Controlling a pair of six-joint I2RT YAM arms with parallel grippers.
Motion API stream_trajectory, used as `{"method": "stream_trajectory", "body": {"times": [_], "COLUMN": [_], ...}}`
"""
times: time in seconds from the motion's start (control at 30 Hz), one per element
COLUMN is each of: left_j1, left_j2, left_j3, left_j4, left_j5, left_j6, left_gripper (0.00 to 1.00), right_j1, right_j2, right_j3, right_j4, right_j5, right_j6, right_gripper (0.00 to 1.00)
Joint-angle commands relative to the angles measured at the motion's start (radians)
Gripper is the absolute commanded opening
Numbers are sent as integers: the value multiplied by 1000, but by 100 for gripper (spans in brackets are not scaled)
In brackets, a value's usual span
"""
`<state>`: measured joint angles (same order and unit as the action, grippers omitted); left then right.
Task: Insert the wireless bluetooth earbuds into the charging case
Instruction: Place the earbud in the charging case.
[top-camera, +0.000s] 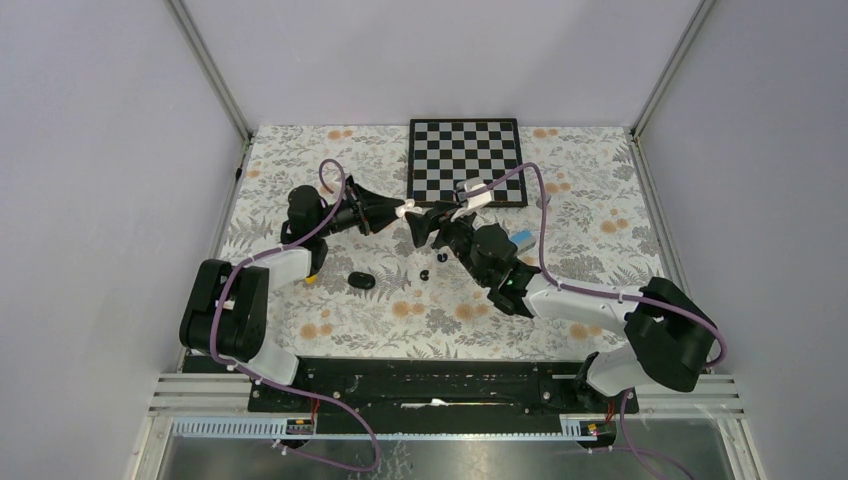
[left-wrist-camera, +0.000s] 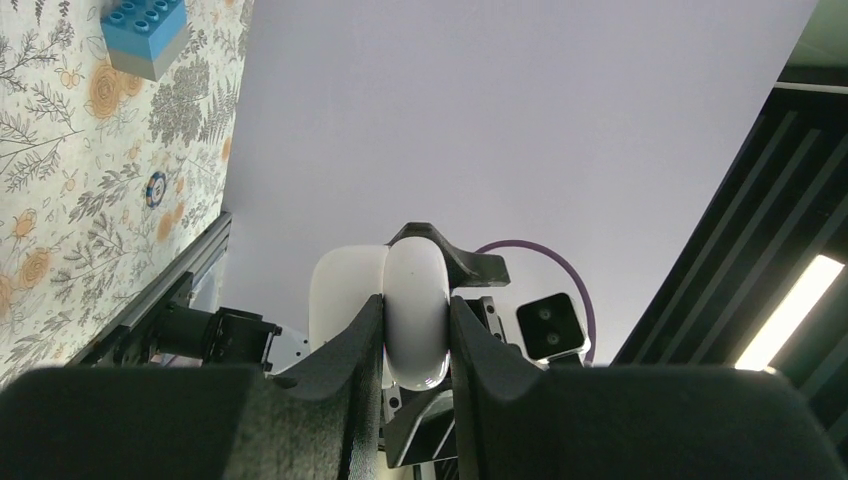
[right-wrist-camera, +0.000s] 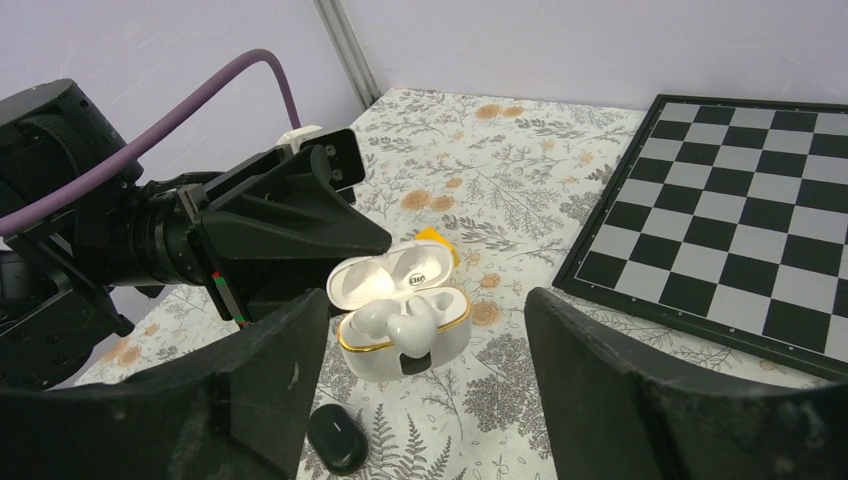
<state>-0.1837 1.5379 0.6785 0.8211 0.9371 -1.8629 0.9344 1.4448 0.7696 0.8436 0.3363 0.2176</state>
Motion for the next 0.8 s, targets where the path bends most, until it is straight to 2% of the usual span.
{"method": "stream_trajectory", "body": {"times": [0.0, 0.1, 0.5, 0.77], "left_j1": [0, 0, 0, 0], "left_j2": [-7, -4, -2, -1], "left_j3": [32, 32, 54, 73], "left_j4": [32, 27, -8, -45], "left_j5": [23, 24, 34, 37], "left_j6": [54, 65, 128, 166], "left_gripper": [0, 0, 0, 0], "right_j1": [9, 9, 1, -94], "right_j2": [-49, -54, -98, -151], "right_j3": [42, 39, 40, 39], "right_j4": [-5, -9, -41, -144], "right_j5": [64, 74, 114, 39], "right_j6": [-22, -24, -19, 123], "right_gripper": [81, 85, 88, 88]}}
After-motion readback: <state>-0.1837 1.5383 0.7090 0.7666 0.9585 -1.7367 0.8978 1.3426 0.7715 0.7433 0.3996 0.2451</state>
